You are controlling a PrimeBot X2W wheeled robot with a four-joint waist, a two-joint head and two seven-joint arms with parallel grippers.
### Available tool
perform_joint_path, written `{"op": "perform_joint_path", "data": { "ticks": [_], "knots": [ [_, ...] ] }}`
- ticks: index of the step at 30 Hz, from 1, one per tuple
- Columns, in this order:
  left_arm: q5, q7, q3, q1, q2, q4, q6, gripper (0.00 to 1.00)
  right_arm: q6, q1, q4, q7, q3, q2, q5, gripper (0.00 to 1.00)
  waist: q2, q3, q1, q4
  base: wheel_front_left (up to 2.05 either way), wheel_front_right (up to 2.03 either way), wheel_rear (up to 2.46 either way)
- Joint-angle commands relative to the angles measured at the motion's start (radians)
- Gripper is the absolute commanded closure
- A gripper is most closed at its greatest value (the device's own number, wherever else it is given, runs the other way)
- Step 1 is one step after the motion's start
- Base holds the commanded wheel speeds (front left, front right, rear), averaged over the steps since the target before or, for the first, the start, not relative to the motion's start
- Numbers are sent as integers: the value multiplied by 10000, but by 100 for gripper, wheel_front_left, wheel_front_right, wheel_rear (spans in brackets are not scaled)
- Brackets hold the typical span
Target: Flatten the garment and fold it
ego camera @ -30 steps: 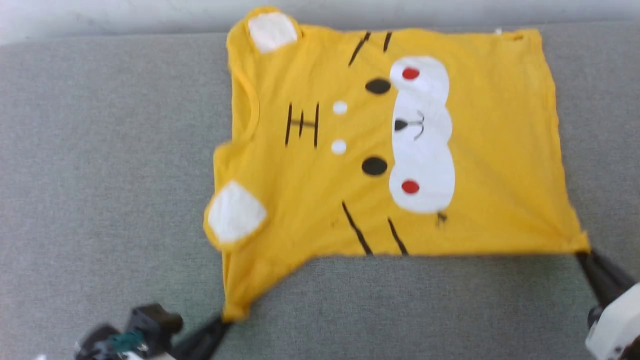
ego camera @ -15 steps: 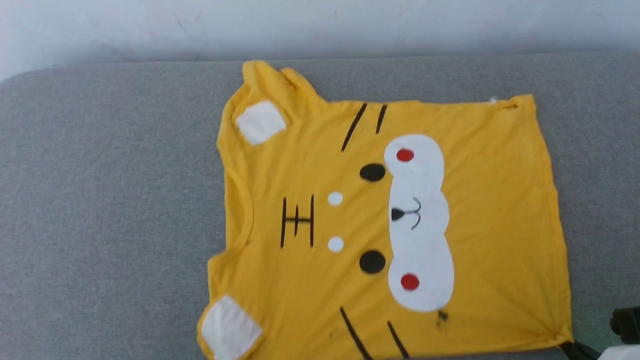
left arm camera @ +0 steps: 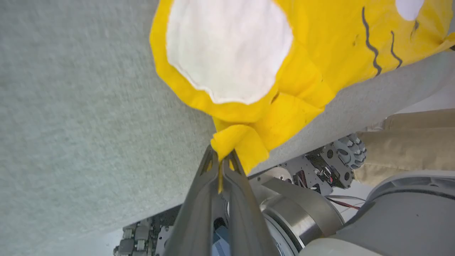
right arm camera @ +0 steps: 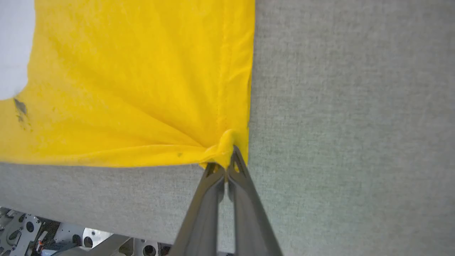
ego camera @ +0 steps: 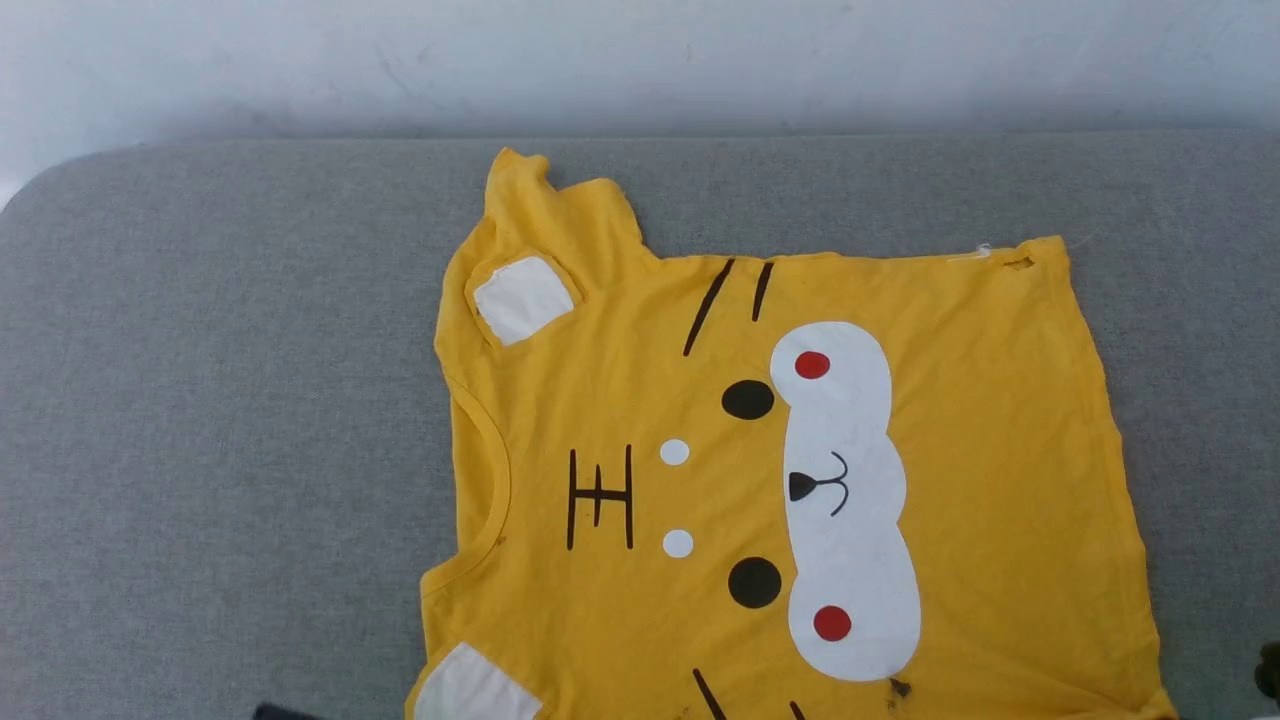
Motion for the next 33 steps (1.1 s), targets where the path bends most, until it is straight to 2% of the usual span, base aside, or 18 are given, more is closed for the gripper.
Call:
{"op": "perform_joint_path", "data": {
  "ticks": [1,10,18,29,33],
  "knots": [
    [335,-360,314,-362,92,-227,137,100,-23,-156,-264,-236,-125,14,-170,100,0,10,0,1,0,0,0],
    [1616,-1235,1151,-1478,469,-1201,566,100,-23,-1240,-1188,-988,-524,-246,-610,100,0,269,0,-25,0,0,0],
    [2795,-1459,1771,-2914,676,-1367,384,100,-23,-2853,-1216,-1354,-469,-766,-1052,100,0,1008,0,-52,0,0,0],
    [3211,-1699,1988,-4333,-386,308,-476,100,-23,-4633,-53,-1303,482,-1037,-1148,100,0,1937,0,-59,0,0,0],
    [3359,-1886,1915,-4571,-822,977,-651,100,-23,-4938,389,-1421,739,-1031,-1077,100,0,2167,0,-66,0,0,0]
  ]
}}
